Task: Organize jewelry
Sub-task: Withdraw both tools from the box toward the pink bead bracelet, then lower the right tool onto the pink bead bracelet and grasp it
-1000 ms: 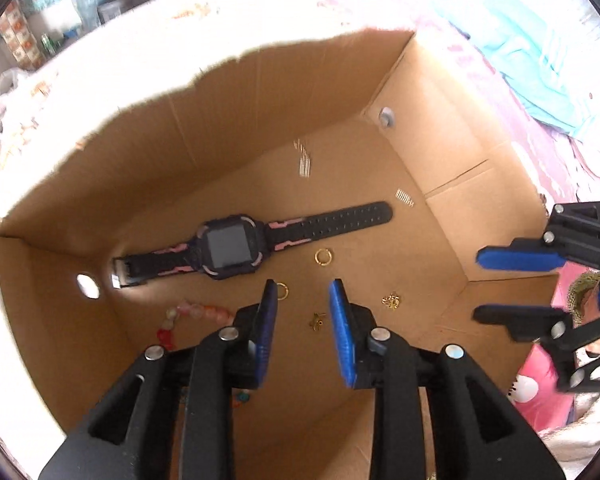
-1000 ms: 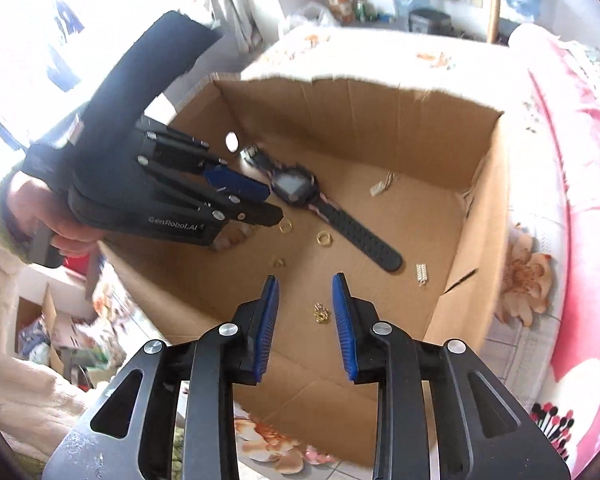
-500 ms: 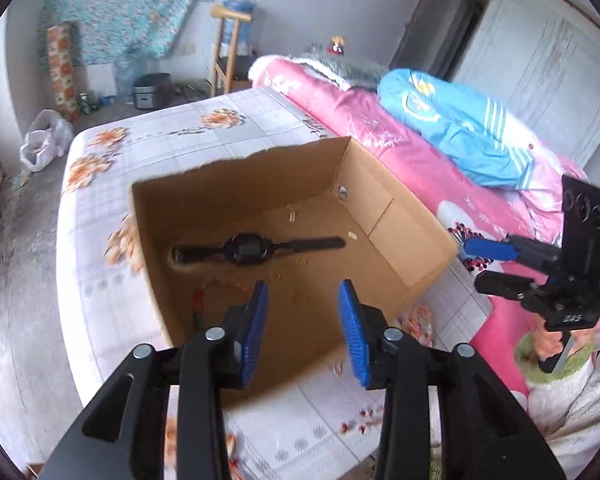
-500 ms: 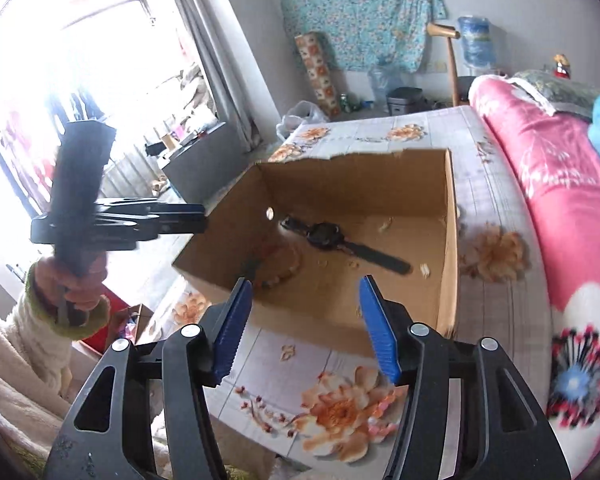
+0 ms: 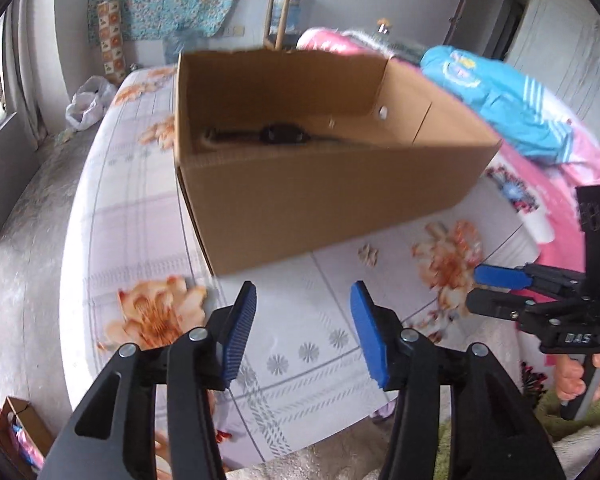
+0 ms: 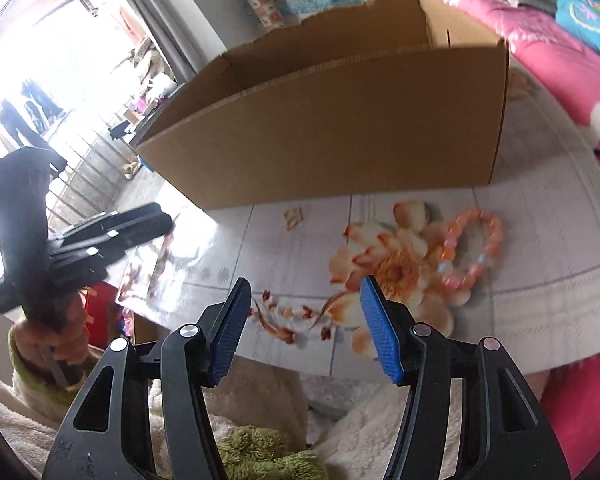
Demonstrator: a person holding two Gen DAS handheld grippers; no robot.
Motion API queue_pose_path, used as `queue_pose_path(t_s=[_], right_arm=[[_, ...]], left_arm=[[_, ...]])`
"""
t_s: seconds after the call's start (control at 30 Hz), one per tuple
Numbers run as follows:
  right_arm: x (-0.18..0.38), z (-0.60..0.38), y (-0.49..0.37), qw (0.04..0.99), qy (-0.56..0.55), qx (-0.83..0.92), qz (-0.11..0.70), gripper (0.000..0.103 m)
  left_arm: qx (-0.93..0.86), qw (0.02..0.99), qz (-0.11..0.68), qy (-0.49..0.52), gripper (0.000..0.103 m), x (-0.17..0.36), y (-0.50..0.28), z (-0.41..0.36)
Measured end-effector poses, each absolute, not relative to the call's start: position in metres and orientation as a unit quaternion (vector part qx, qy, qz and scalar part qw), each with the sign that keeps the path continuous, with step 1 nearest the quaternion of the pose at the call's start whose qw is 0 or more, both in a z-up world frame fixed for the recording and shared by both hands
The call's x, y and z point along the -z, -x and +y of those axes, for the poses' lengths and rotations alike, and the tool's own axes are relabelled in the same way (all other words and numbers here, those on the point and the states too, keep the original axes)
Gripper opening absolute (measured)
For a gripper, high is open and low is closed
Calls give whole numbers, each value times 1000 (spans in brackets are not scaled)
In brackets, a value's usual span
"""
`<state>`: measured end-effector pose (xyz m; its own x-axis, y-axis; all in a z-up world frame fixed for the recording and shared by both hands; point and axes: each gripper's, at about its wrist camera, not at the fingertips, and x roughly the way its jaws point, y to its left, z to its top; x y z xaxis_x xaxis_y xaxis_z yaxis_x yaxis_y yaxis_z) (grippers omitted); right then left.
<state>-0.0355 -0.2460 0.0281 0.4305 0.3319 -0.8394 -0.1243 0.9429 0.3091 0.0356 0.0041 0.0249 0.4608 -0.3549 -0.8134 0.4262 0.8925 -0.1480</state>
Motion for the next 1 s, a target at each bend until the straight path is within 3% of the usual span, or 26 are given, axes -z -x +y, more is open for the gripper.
queue_pose_path(t_s=[0.47,0.67,1.0], right_arm=[[-29,-265,53,860,-96,-107,489,54],[-35,-295,42,867,-117,-87,477,43],[-27,-296,17,861,-80,-51,501,37]], left_arm=[[157,847,500,-90,61,18,-37,-23],[140,850,498,-98,70,20,-38,-30],[128,850,505,-86,80,25,-47,-37]])
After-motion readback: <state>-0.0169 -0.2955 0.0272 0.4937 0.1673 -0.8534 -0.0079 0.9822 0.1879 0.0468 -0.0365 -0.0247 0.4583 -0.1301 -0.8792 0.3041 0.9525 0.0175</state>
